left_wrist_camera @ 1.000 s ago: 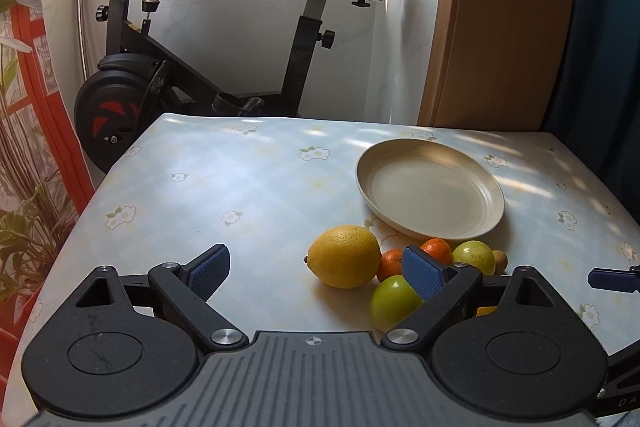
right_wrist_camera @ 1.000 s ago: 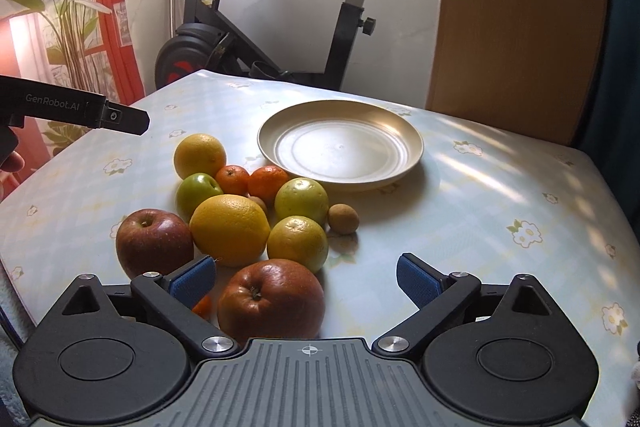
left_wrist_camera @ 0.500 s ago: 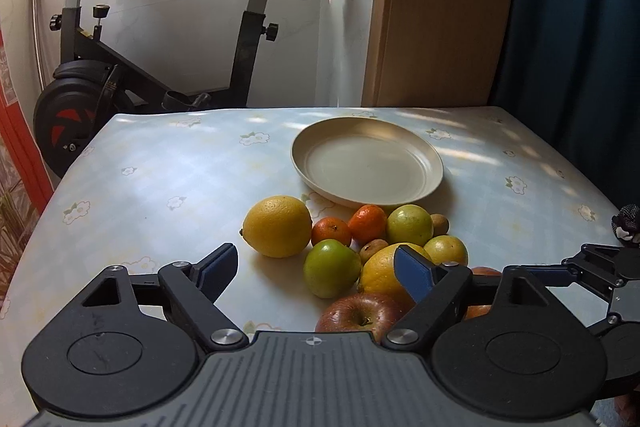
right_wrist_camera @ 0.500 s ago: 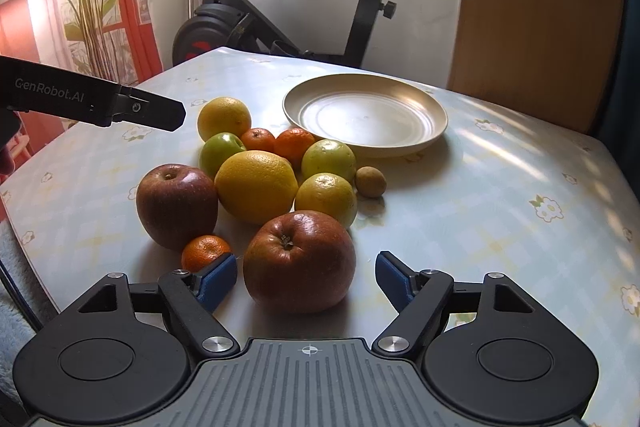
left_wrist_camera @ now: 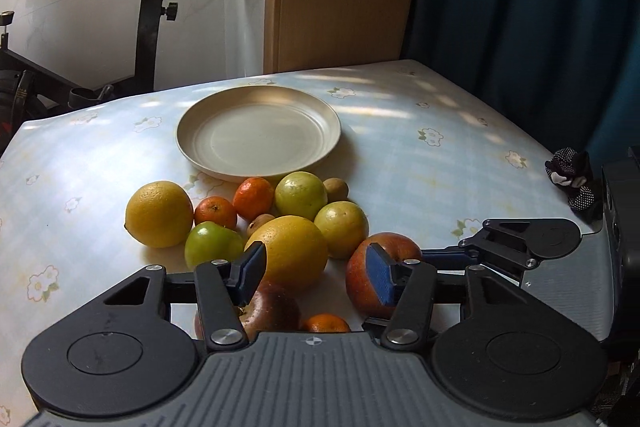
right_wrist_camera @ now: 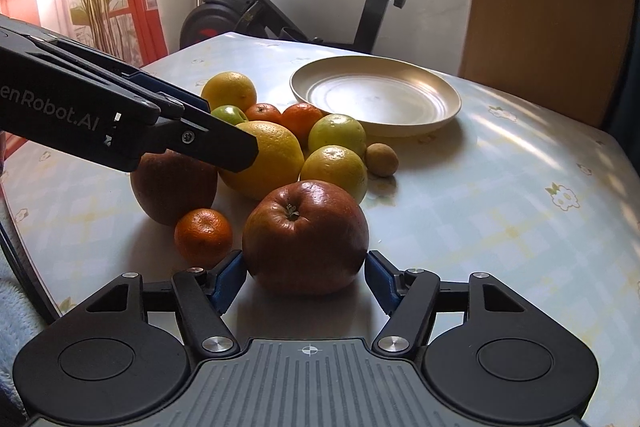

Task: Organize fruits
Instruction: 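Close the left tool fingers around the large red apple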

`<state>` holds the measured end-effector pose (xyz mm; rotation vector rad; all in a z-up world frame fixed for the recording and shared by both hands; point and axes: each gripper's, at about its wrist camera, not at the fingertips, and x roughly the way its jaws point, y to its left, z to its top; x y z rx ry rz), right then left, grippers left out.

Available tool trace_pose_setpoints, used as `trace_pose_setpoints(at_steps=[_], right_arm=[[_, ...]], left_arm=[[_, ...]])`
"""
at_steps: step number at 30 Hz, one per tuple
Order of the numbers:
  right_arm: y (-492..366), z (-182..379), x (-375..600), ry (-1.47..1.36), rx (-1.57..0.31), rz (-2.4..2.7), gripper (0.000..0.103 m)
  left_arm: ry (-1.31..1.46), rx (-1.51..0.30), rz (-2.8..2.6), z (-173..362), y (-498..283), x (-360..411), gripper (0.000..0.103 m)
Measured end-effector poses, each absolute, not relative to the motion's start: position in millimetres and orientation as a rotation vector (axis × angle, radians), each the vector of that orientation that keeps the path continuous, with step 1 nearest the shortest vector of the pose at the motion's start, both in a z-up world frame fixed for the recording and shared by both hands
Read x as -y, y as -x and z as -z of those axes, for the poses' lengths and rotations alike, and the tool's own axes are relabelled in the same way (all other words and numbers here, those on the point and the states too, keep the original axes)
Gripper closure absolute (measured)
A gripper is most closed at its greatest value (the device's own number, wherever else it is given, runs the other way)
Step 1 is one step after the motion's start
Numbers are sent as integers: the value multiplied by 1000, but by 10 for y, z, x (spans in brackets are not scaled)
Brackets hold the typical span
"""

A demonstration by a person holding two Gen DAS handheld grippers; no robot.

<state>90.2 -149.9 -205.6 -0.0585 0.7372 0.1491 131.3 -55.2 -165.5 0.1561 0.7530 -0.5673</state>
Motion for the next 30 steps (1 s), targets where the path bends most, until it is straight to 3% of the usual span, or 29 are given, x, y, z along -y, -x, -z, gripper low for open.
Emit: trace_pose_setpoints(at_steps=[2,15,30], right_arm=[[-895,2061,1502,55,-732,-151,41],[-878,2088,1568,5,-715,-159,41],[-879,2086,1629,-67,-716,-165,40]], left_arm=[[-163,-756,600,1681,-1307,627,55],[-89,-851,705,1832,-1415,784,71],[16,-904,732,1855,-1501,727,75]])
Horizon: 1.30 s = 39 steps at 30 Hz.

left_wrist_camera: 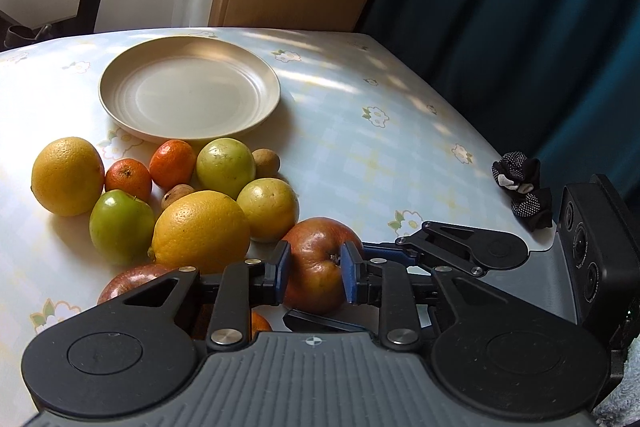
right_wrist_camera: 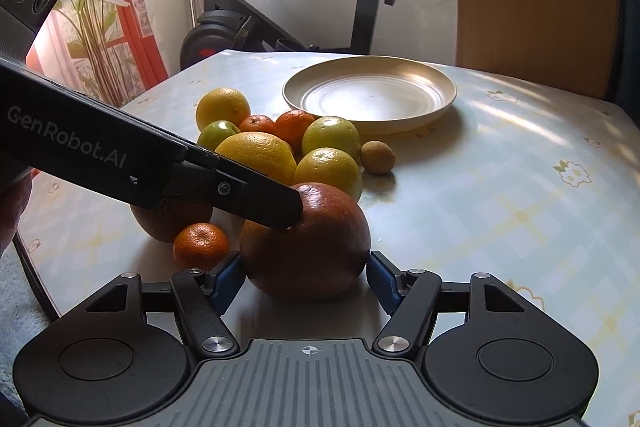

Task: Organize fruits
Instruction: 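Close the left tool fingers around the large red apple, then lift the red apple onto the beige plate and open the left tool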

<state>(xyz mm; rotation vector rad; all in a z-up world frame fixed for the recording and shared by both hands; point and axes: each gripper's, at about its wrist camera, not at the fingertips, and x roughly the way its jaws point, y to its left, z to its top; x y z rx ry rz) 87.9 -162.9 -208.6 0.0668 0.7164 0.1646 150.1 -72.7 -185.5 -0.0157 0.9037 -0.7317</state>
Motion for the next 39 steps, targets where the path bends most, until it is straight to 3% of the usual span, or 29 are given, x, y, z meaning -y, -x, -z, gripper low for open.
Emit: trace_pose_setpoints(at_steps=[10,21,39], right_arm=[[-952,1697,1722,-44,-651,-161,40],[-1634,1071,1821,13,-561,-240,40],[-3025,1543,1809,48,-702,-356,40]], left_arm=[[17,-814,756,1513,-1555,743,74],[39,-692,721,944,-2010,604,73],[49,-857,619,1362,-3343,403,73]])
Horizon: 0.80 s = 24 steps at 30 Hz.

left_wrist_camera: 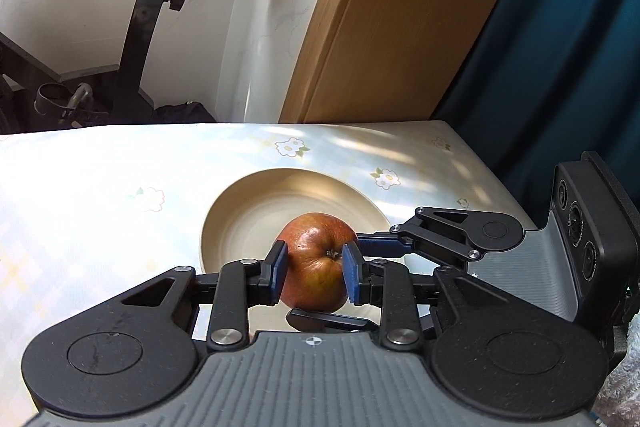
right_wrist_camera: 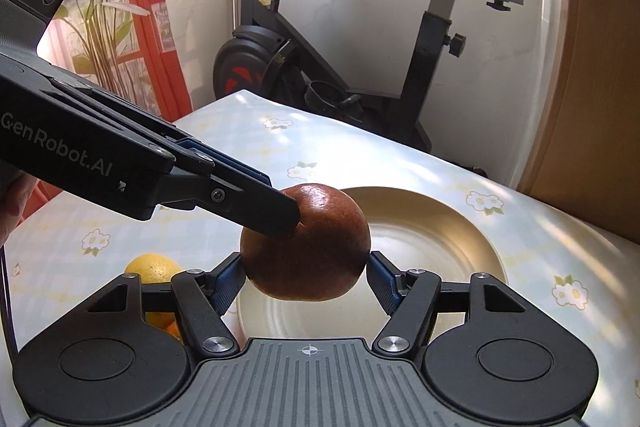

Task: Organize fruits
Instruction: 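Lift the red apple onto the beige plate and open the left tool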

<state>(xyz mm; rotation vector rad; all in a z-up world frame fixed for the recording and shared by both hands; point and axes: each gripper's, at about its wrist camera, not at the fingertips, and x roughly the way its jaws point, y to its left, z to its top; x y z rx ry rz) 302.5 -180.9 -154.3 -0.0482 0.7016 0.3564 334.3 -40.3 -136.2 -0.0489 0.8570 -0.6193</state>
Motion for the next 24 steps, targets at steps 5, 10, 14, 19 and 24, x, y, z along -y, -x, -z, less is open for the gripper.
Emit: trace_pose_setpoints(at_steps=[5,10,14,19,24], right_arm=[[-3381,1740,1789,66,-758,-394,40],[-3551,1851,1760,72,-792,-413,40],[-3642,1888,1737,80,-798,-423,40],[-3702,1899,1714,74,-793,-418,40],[-3699,1884,1697,81,-803,-398,40]], left_arm=[[52,-910,587,1532,-3600,362,73],[82,-937,559,1639,-3717,309,73],[56,-925,541,1638,-3706,316,73],[33,-908,513,1622,-3683,325,73],[15,-904,498,1617,-3603,352,65]])
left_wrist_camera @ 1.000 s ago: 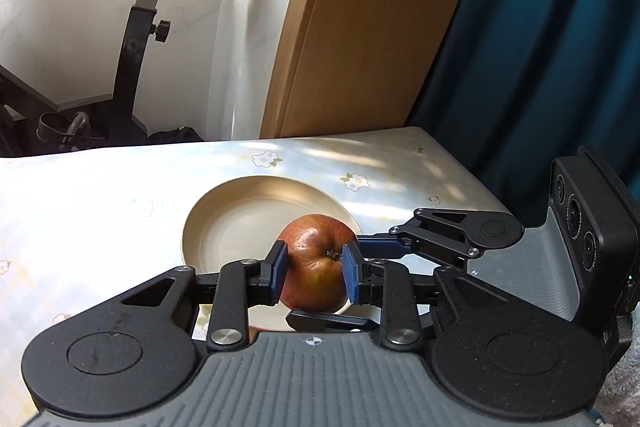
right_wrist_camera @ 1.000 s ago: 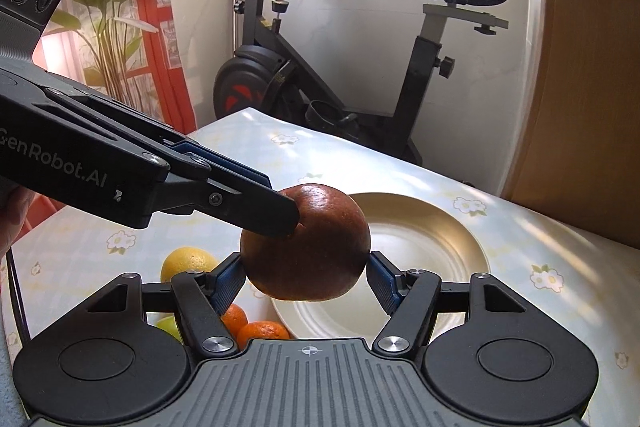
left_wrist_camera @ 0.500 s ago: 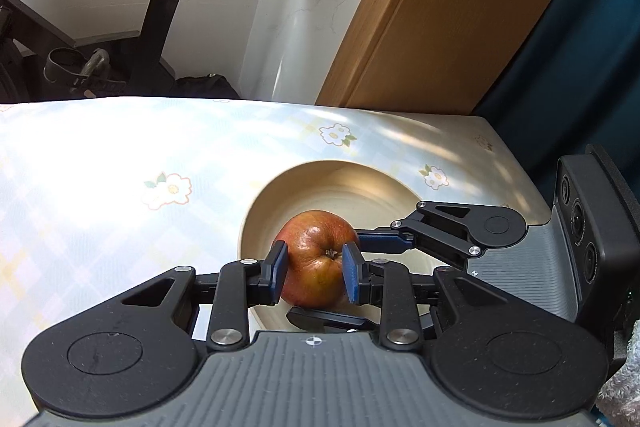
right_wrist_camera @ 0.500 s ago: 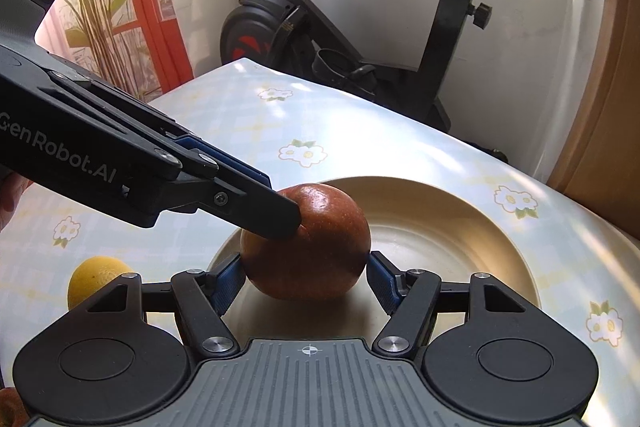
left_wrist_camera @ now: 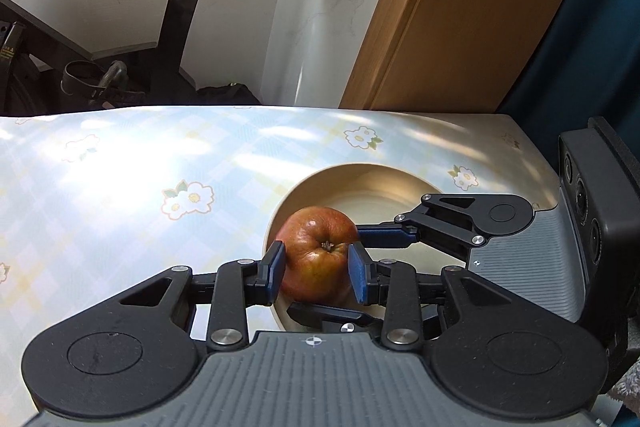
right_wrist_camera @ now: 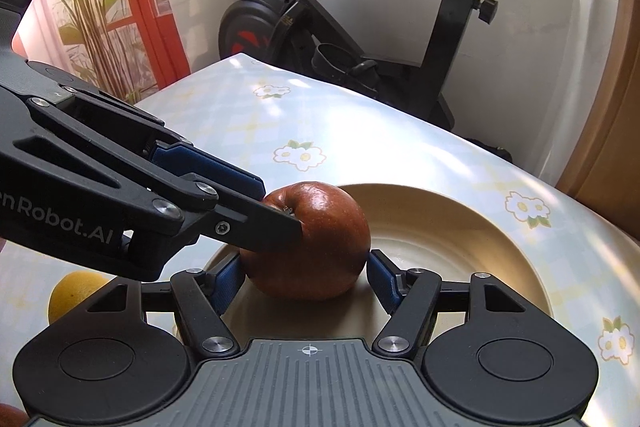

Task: Organize fruits
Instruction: 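Lift the red apple onto the beige plate and open the left tool, then move the left tool to the green apple while the right tool reaches the brown kiwi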

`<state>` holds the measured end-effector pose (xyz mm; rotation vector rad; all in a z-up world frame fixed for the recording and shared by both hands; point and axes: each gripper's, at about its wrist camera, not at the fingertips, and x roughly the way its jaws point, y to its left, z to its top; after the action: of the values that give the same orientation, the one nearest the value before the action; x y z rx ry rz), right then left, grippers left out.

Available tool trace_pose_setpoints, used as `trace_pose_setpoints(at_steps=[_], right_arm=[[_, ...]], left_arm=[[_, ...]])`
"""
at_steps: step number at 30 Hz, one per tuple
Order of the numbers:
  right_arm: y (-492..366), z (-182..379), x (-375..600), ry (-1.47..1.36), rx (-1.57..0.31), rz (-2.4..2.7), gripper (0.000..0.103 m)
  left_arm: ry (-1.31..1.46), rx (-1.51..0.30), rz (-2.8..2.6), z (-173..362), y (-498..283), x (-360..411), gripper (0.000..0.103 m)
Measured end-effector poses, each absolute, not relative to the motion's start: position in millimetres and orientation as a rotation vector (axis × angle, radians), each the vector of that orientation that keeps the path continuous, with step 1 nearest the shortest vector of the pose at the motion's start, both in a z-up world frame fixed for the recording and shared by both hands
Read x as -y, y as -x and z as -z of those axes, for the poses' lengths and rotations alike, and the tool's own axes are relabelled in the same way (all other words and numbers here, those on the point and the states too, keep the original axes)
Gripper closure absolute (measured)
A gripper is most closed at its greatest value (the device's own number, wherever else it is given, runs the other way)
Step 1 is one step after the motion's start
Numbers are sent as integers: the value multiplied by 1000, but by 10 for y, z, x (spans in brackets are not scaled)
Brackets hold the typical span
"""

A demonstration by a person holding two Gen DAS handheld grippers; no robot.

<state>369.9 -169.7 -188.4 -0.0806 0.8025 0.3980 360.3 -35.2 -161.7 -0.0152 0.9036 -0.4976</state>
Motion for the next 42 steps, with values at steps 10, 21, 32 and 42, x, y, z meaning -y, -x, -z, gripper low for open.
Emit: trace_pose_setpoints(at_steps=[10,21,32,42], right_arm=[[-3383,1651,1807,28,-772,-337,41],[-2430,1518,1993,-125,-665,-195,48],[-1873,1624,2051,-68,-689,-54,51],[-1814,1776,2087,-63,-751,-36,66]], left_arm=[[63,-815,428,1322,-3357,164,63],[133,-710,343,1173,-2562,-182,63],[164,-754,331,1320,-2170,-311,63],[173,-754,304,1389,-2128,-343,63]])
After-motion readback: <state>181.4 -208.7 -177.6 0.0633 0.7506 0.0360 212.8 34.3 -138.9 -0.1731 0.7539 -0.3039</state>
